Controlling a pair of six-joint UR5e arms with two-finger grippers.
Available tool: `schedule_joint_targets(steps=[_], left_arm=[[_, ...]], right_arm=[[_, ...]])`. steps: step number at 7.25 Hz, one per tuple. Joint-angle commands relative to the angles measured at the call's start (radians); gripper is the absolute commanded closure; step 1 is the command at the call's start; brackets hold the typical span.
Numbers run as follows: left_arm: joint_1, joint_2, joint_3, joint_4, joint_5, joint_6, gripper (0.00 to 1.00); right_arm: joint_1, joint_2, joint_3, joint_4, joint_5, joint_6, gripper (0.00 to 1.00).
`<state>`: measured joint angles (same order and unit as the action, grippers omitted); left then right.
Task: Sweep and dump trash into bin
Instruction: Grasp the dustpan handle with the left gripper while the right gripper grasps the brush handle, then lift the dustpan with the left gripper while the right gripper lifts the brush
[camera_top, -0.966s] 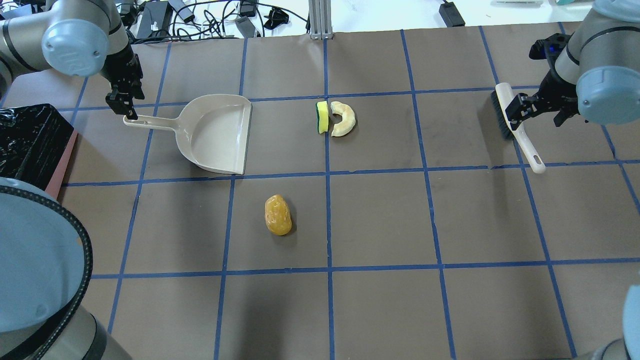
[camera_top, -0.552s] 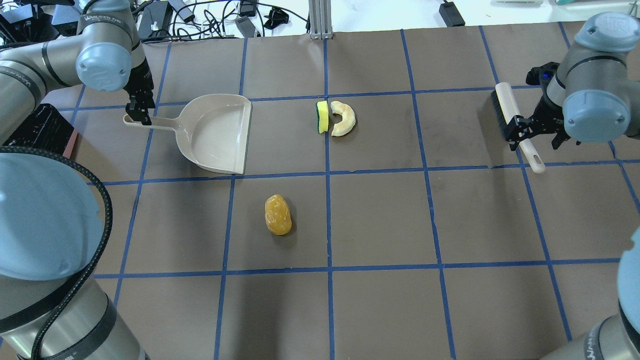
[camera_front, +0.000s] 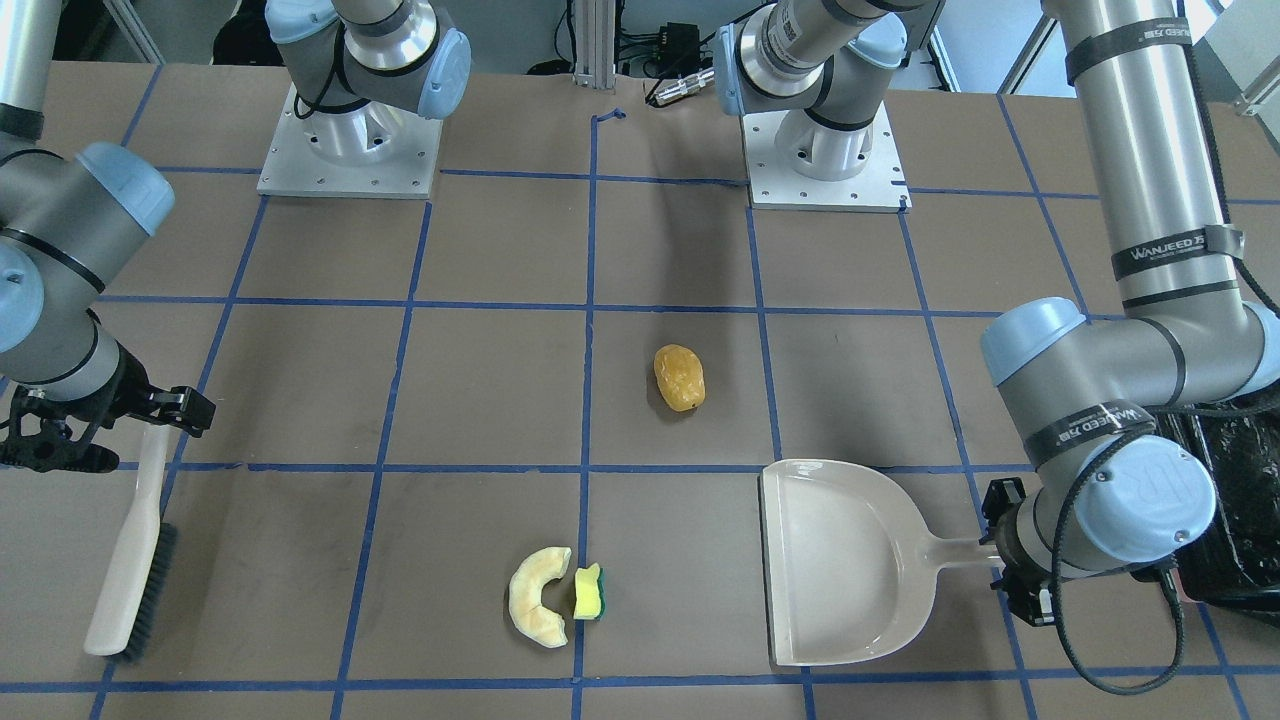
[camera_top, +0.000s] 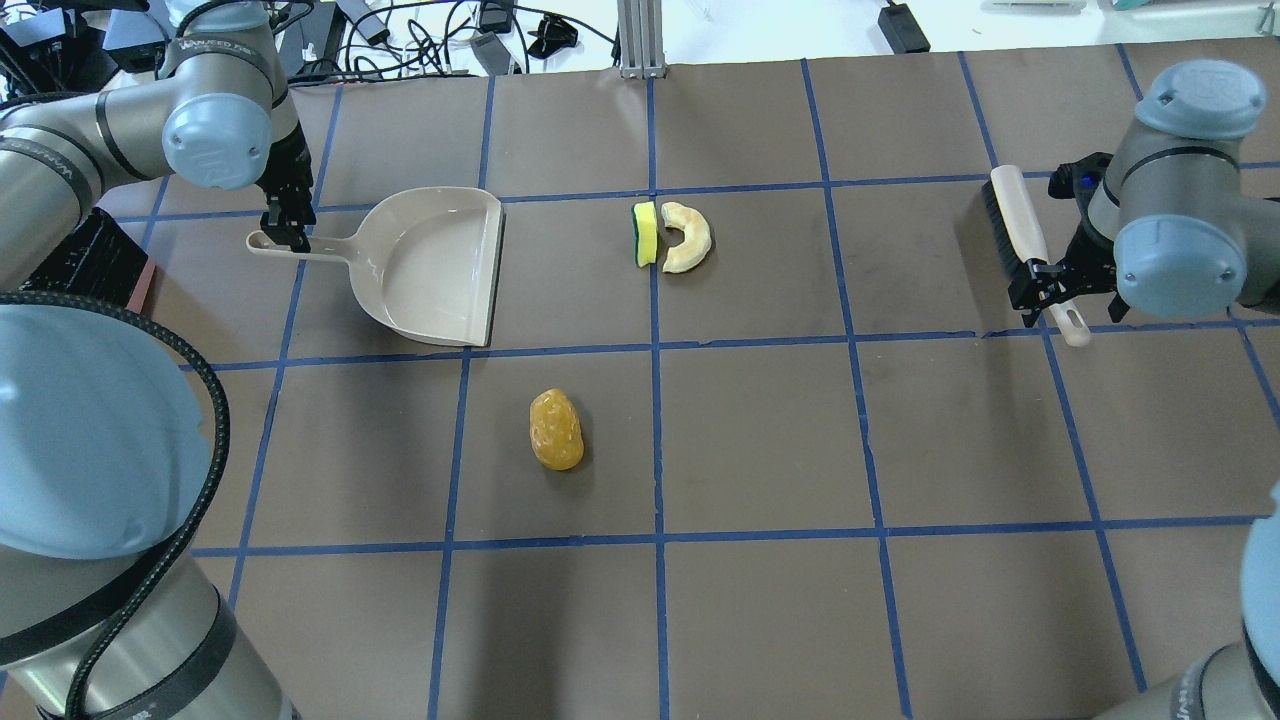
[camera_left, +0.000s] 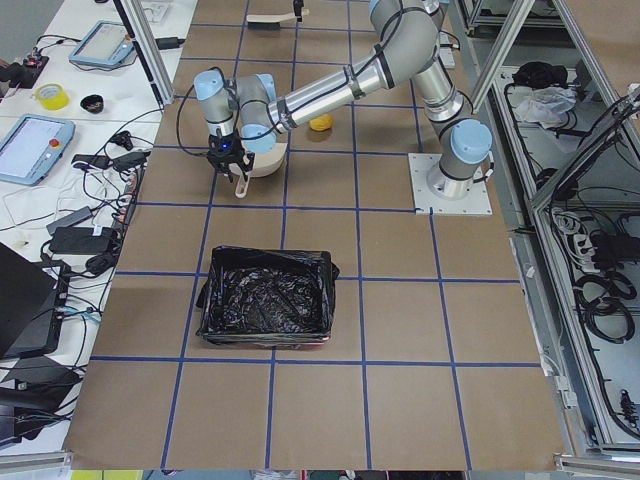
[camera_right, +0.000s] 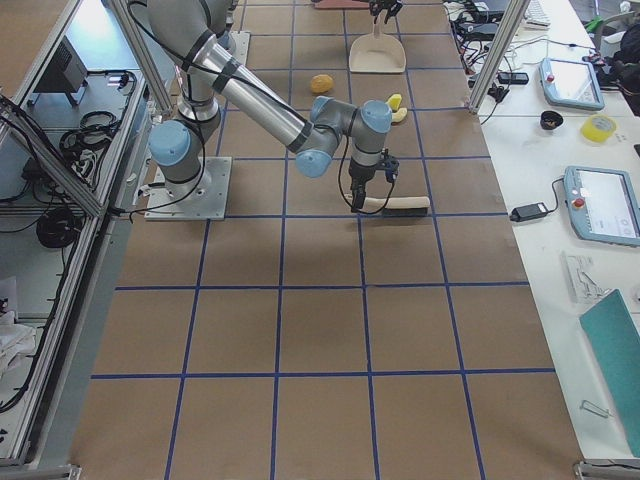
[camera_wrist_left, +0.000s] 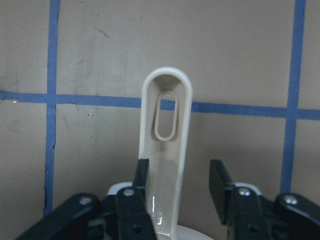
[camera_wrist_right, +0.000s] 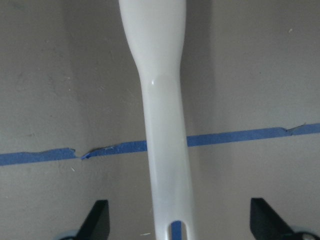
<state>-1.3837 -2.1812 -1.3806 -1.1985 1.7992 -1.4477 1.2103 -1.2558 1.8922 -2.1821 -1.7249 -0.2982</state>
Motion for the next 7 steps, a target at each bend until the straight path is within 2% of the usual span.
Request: schedule_joint_targets(steps=[1, 2, 3, 5, 6, 7], left_arm=[[-0.006, 0.024, 0.000, -0.007, -0.001, -0.002, 0.19], [-0.008, 0.037, -0.003, -0.024, 0.003, 0.000, 0.19], [-0.008, 0.043, -0.009, -0.071, 0.011, -0.002, 0.19], [-0.006, 0.035, -0.070, -0.032, 0.022, 0.000, 0.19], [-0.006, 0.028, -0.075, 0.000, 0.035, 0.000, 0.21], [-0.006, 0.028, -0.069, 0.005, 0.040, 0.000, 0.38]], right_arm=[[0.000, 0.001, 0.004, -0.010, 0.007, -0.005, 0.17], [0.000, 0.001, 0.002, -0.008, 0.027, -0.009, 0.30], [0.000, -0.001, 0.001, -0.008, 0.036, -0.039, 0.38], [-0.014, -0.002, -0.004, -0.005, 0.041, -0.050, 0.44], [-0.038, -0.001, -0.004, -0.007, 0.092, -0.062, 0.45], [-0.049, -0.001, -0.002, -0.007, 0.103, -0.077, 0.45]])
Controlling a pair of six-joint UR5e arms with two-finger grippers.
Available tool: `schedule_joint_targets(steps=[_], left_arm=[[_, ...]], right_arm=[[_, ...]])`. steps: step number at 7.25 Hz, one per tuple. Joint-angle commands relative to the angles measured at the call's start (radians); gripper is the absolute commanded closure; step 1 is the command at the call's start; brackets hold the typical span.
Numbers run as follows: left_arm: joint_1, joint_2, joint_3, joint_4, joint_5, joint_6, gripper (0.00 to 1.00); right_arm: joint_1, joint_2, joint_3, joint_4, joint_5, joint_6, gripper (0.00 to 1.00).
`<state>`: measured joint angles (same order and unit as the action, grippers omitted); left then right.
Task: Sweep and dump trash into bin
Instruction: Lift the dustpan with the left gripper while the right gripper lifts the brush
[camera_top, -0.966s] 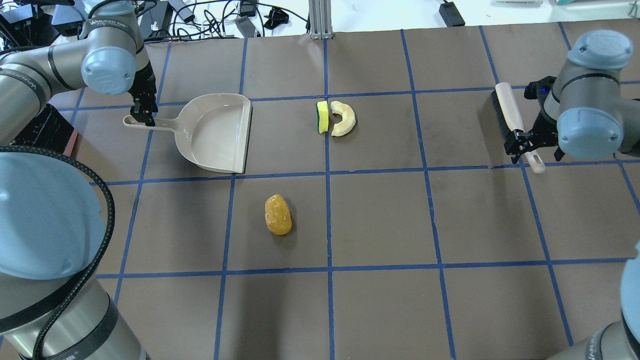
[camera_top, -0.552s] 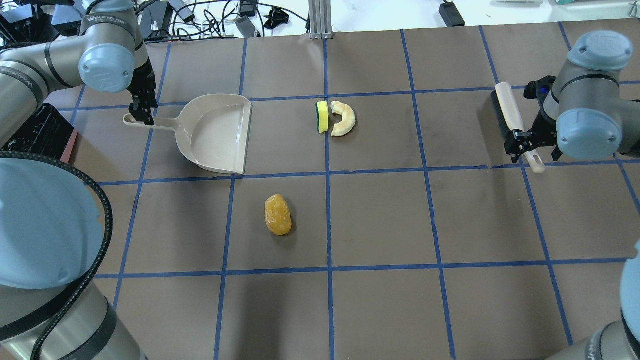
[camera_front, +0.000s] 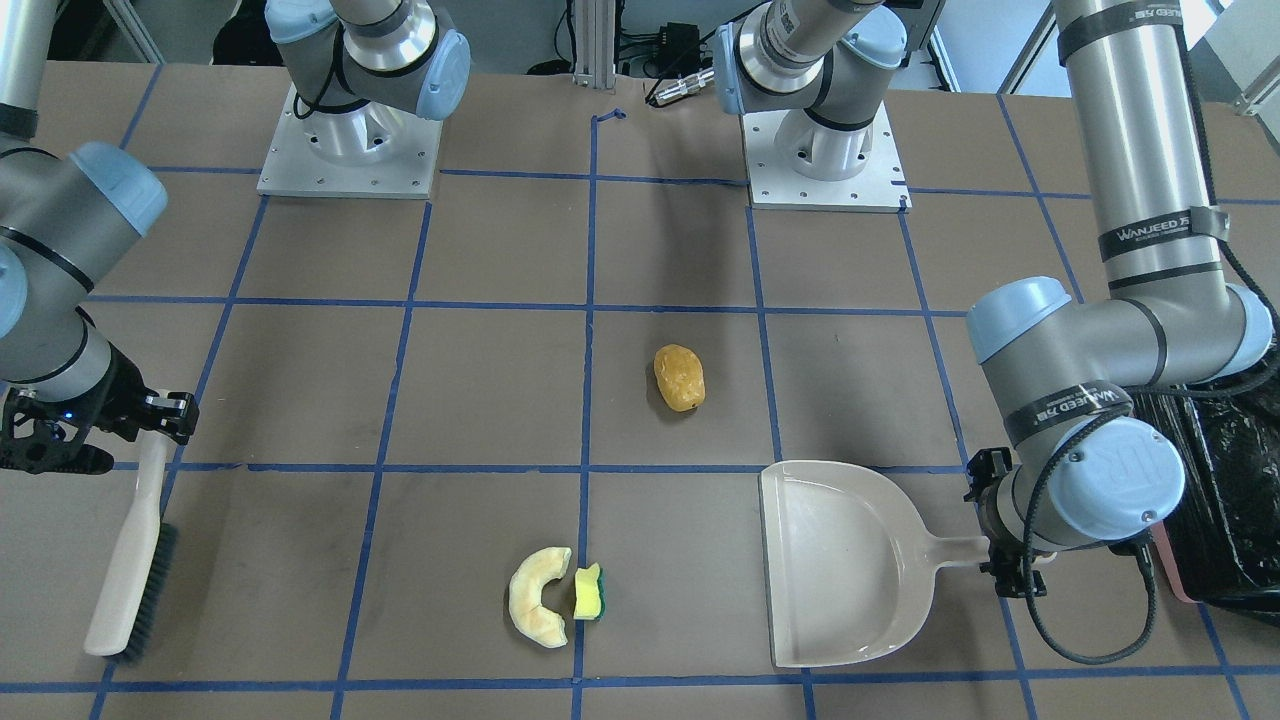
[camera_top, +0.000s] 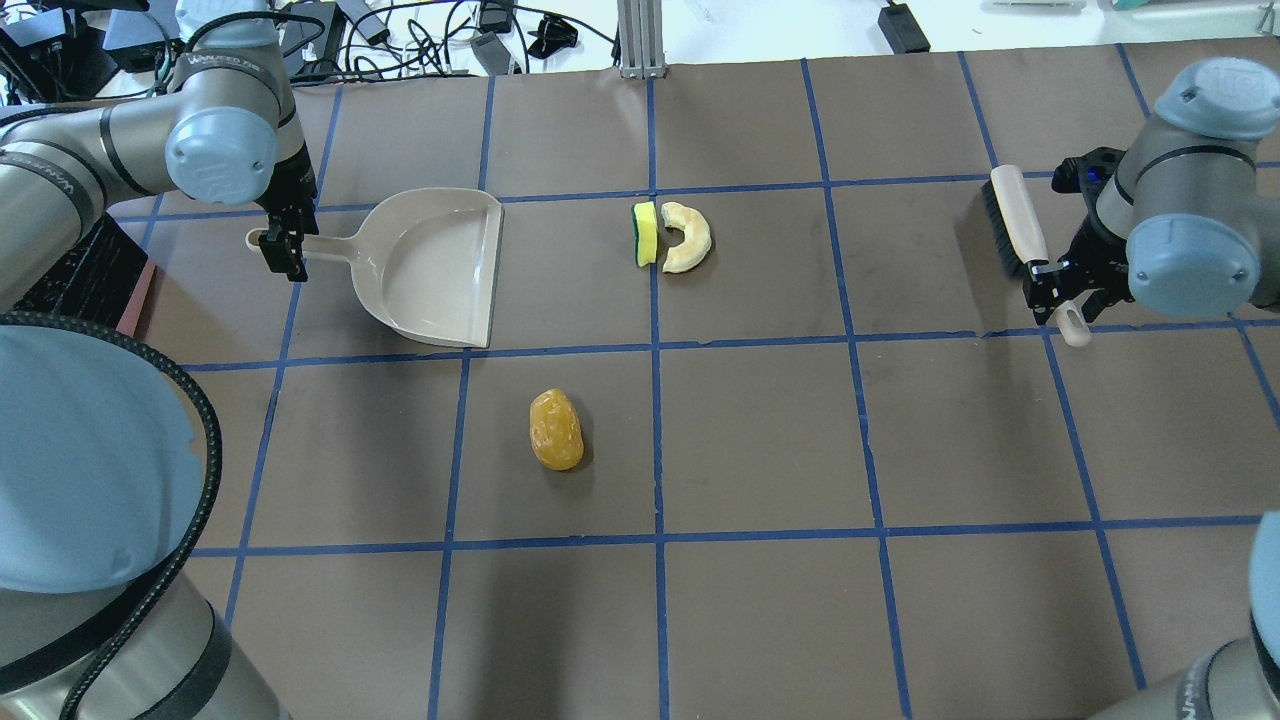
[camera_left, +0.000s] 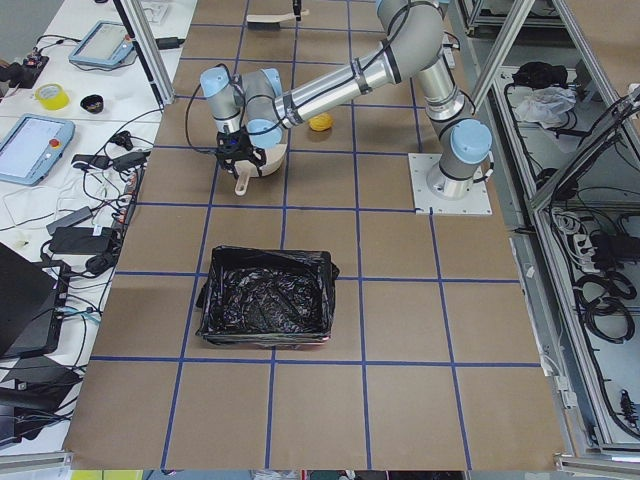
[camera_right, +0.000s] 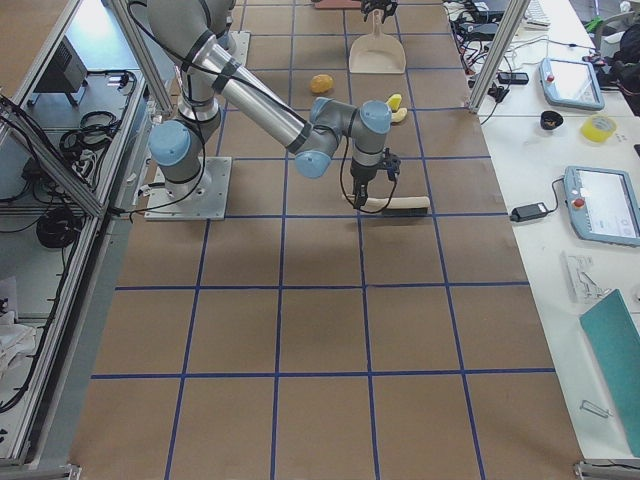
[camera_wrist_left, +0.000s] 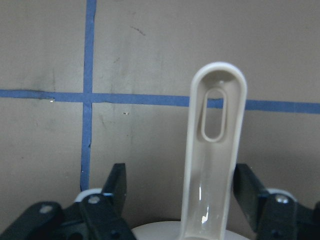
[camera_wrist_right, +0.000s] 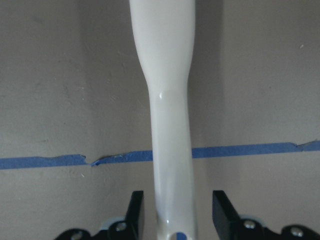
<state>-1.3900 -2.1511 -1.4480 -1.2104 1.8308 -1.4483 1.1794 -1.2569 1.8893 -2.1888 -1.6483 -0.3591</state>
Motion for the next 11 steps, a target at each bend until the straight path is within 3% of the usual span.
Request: schedule_joint_targets(steps=[1, 2, 5, 8, 9, 11], left_arm=[[0.000, -0.001, -0.003, 0.031, 0.005, 0.000, 0.87], [0.000, -0.004, -0.003, 0.032, 0.004, -0.001, 1.00], [-0.003, 0.005, 0.006, 0.061, 0.010, -0.003, 1.00], [-0.073, 0.005, 0.125, -0.018, 0.019, -0.046, 1.00], [-0.087, -0.010, 0.150, -0.030, 0.019, -0.061, 1.00], [-0.131, -0.027, 0.168, -0.038, 0.022, -0.106, 1.00]], right_arm=[[-0.020, 0.001, 0.002, 0.001, 0.027, -0.015, 0.45], [-0.018, 0.001, 0.007, 0.001, 0.045, -0.014, 0.45], [-0.020, 0.001, 0.007, 0.003, 0.050, -0.012, 0.53], [-0.018, 0.001, 0.007, 0.004, 0.068, -0.011, 0.79], [-0.018, -0.001, 0.007, 0.014, 0.068, -0.006, 0.94], [-0.017, -0.013, 0.007, 0.023, 0.065, -0.005, 1.00]])
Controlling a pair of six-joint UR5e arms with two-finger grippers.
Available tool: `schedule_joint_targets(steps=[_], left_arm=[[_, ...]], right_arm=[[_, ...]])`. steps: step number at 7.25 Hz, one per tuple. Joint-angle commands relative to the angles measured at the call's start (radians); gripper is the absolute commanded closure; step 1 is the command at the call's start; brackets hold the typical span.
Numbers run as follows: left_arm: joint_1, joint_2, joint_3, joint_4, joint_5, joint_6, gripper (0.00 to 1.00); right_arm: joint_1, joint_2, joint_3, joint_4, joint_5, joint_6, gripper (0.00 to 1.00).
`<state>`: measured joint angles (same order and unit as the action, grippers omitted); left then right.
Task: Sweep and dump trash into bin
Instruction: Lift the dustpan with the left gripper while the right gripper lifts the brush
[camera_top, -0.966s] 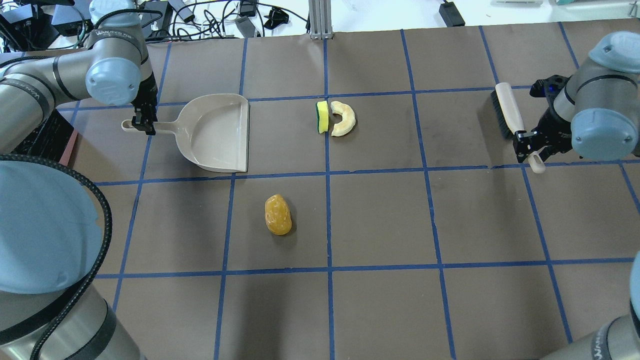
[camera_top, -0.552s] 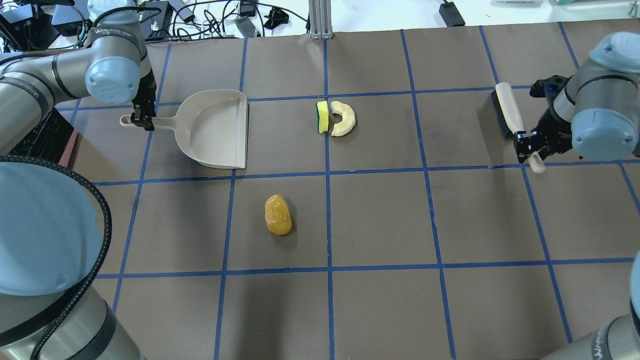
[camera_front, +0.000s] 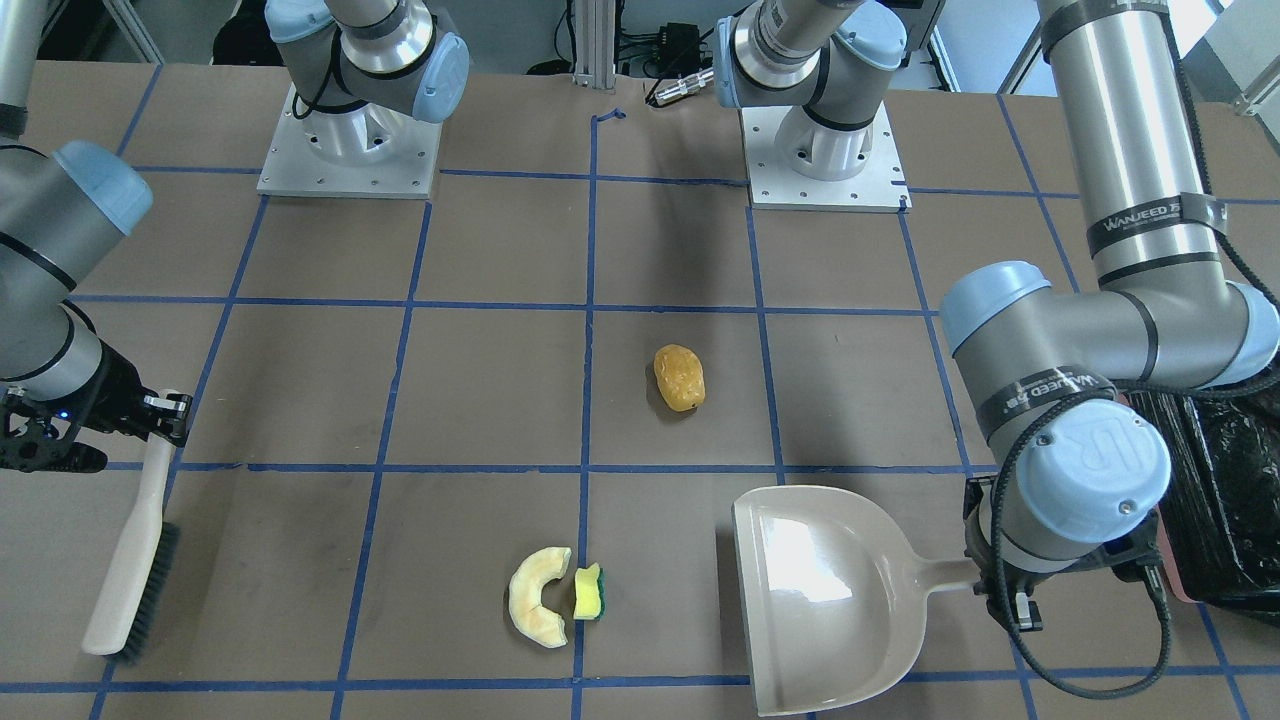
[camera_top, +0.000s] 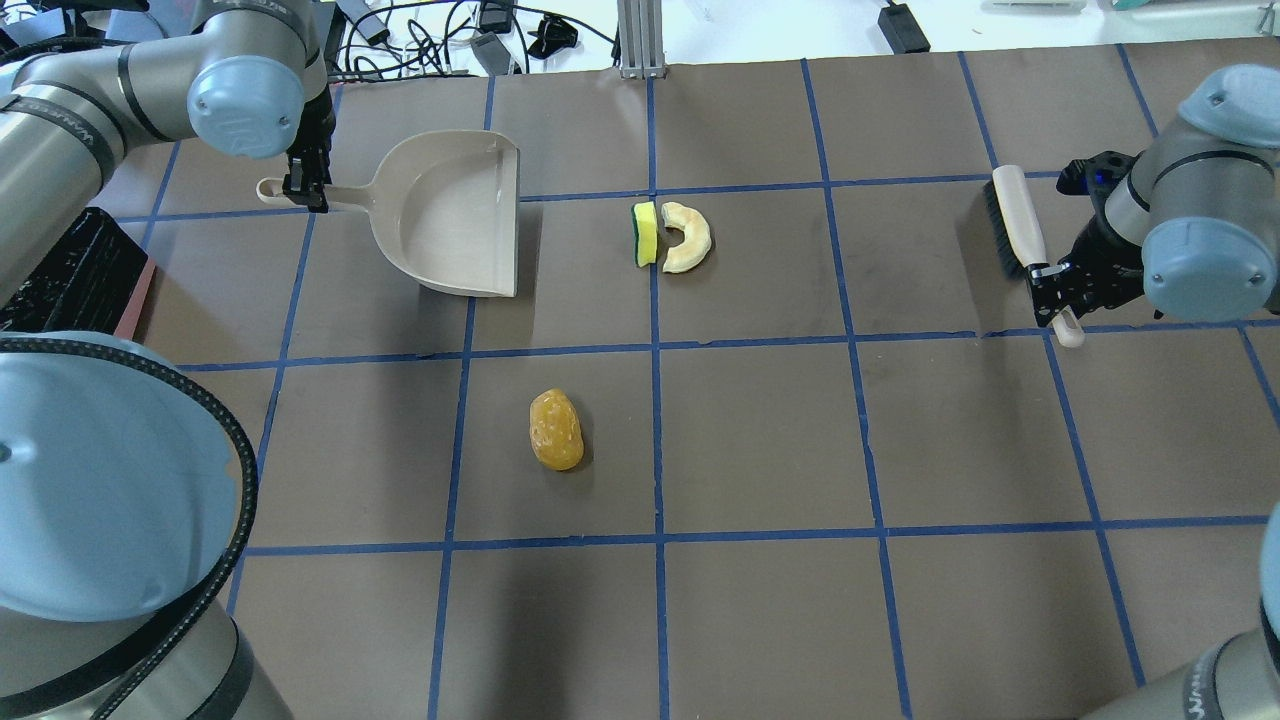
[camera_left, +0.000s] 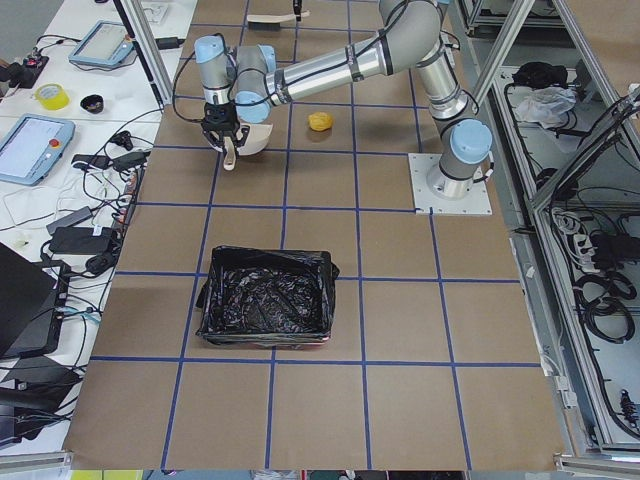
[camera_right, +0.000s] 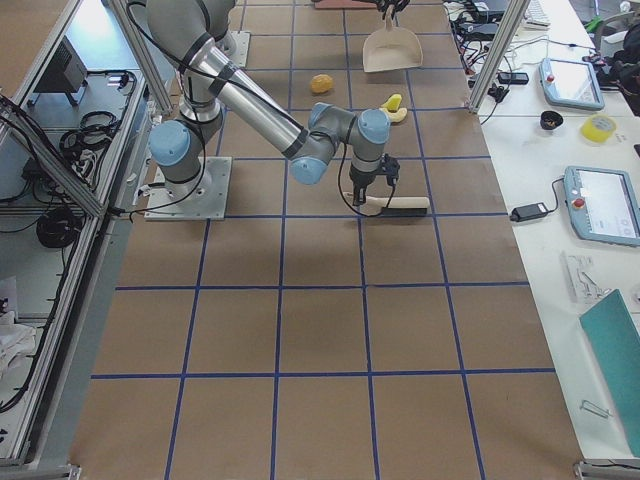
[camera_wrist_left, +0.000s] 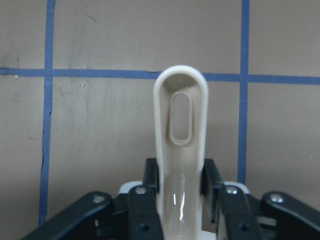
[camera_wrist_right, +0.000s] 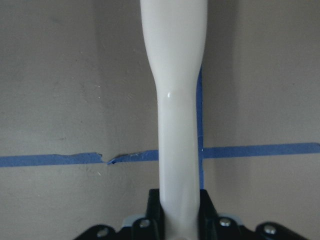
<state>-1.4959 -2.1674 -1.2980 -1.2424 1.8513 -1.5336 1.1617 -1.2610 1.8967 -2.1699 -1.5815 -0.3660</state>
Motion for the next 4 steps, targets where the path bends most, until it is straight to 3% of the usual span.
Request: schedule_joint_targets(steps=[1, 4], left_arm=[[-0.056, -0.021, 0.040, -0.008, 0.003, -0.061, 1.00], [-0.122, -0.060, 0.052, -0.011, 0.040, -0.176, 1.00]], right_arm=[[0.004, -0.018, -0.008, 0.004, -0.003, 0.007, 1.00], [0.090, -0.037, -0.039, 0.021, -0.015, 0.013, 1.00]])
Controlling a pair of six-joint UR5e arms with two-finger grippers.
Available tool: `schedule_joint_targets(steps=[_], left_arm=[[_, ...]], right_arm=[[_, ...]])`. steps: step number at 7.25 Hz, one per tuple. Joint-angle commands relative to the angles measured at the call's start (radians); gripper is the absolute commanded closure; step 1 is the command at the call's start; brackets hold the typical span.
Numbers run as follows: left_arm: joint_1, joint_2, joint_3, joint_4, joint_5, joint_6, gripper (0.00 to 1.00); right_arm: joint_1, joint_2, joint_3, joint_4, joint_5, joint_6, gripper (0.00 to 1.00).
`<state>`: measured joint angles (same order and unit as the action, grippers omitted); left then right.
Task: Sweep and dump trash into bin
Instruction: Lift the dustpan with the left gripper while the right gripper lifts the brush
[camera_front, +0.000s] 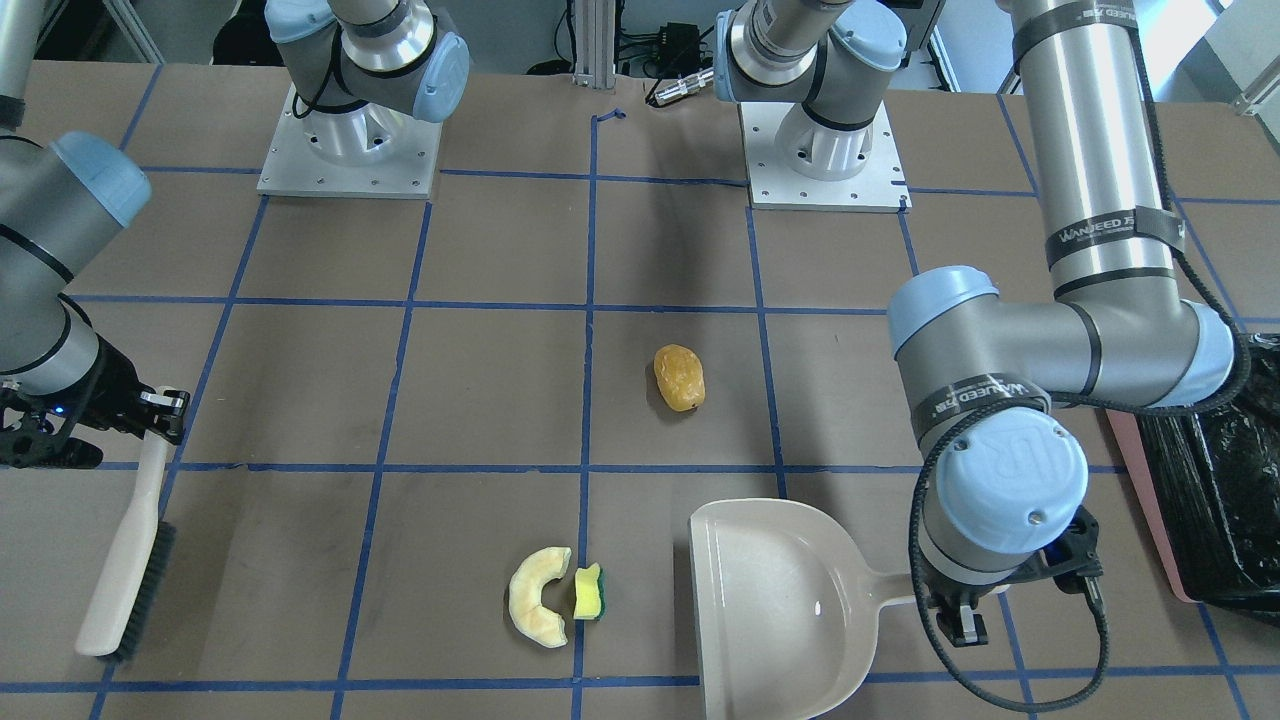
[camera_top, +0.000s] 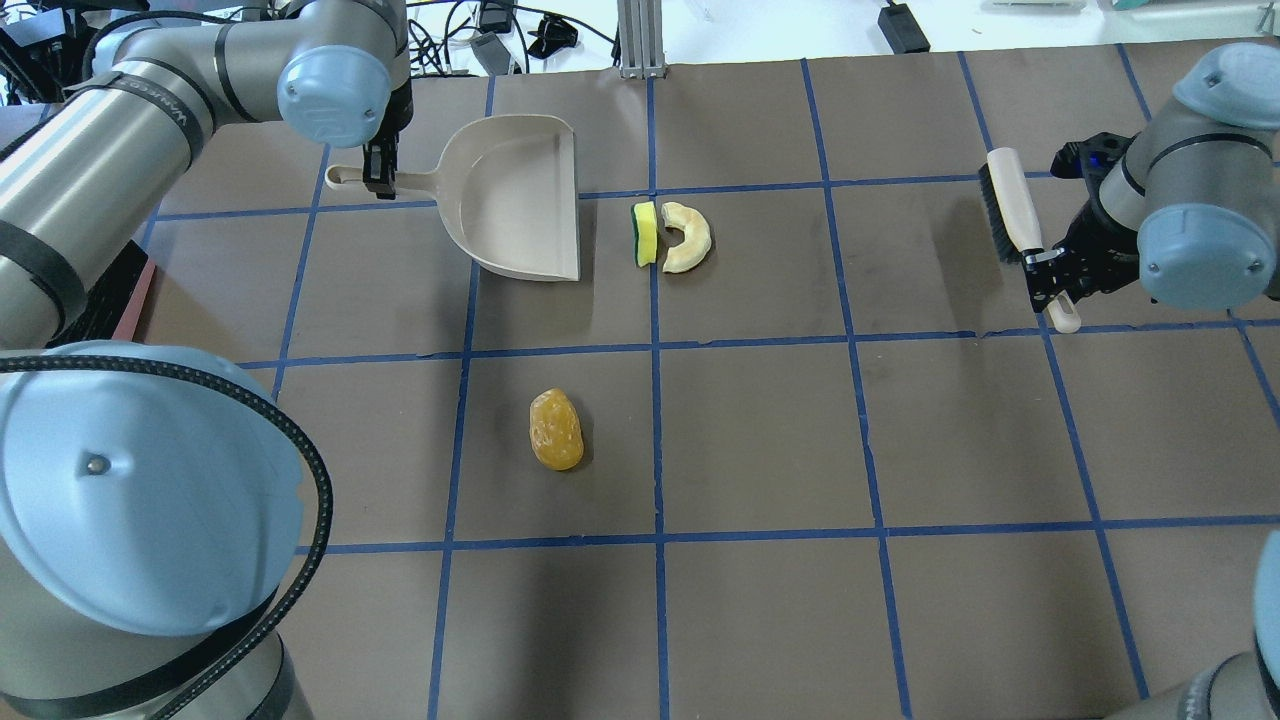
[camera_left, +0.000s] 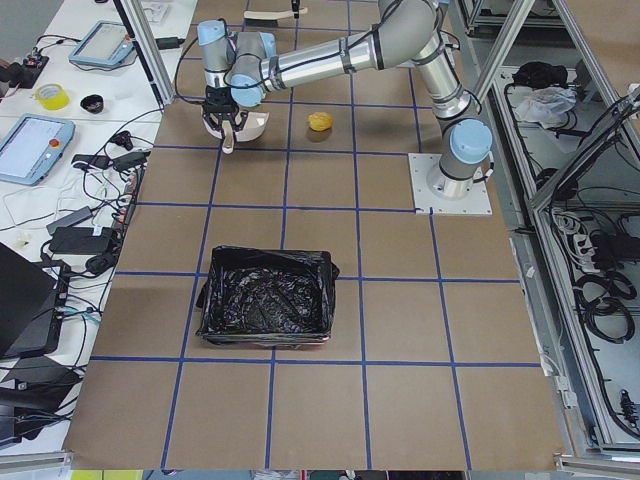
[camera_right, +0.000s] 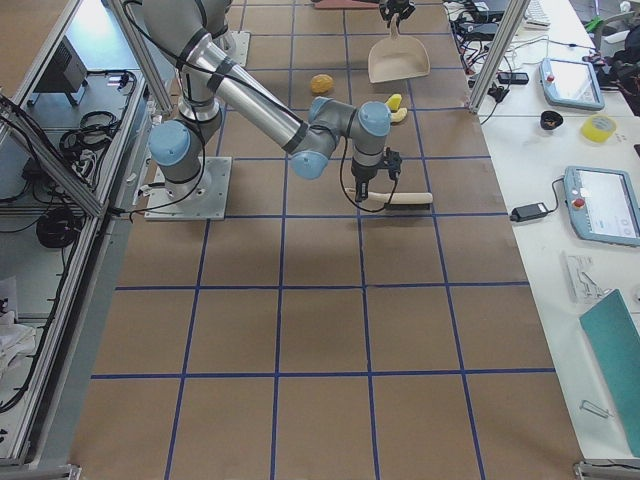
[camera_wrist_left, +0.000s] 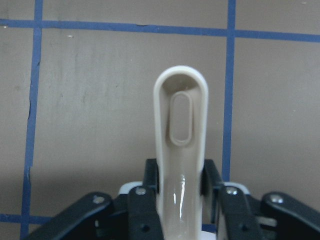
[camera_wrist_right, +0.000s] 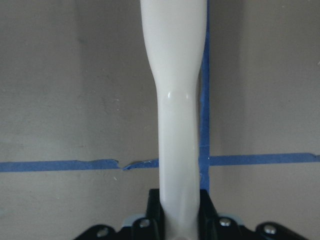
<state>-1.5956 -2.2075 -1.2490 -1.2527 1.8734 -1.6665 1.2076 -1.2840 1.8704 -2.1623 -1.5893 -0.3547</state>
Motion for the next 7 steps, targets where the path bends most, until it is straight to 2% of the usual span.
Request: schedule_joint_targets(steps=[1, 3, 5, 7], left_arm=[[-0.033, -0.037, 0.005, -0.001, 0.021, -0.058, 1.00], [-0.066, -0.057, 0.005, -0.001, 0.073, -0.107, 1.00], [-0.083, -0.058, 0.005, -0.001, 0.087, -0.119, 1.00], [-0.104, -0.063, 0.005, -0.090, 0.084, -0.119, 1.00]], right_arm=[[0.081, -0.044, -0.011, 0.030, -0.017, 0.022, 1.00], [0.172, -0.058, -0.011, 0.041, -0.018, 0.052, 1.00], [0.365, -0.051, -0.011, 0.039, -0.014, 0.308, 1.00], [0.420, -0.029, -0.013, 0.044, 0.090, 0.416, 1.00]])
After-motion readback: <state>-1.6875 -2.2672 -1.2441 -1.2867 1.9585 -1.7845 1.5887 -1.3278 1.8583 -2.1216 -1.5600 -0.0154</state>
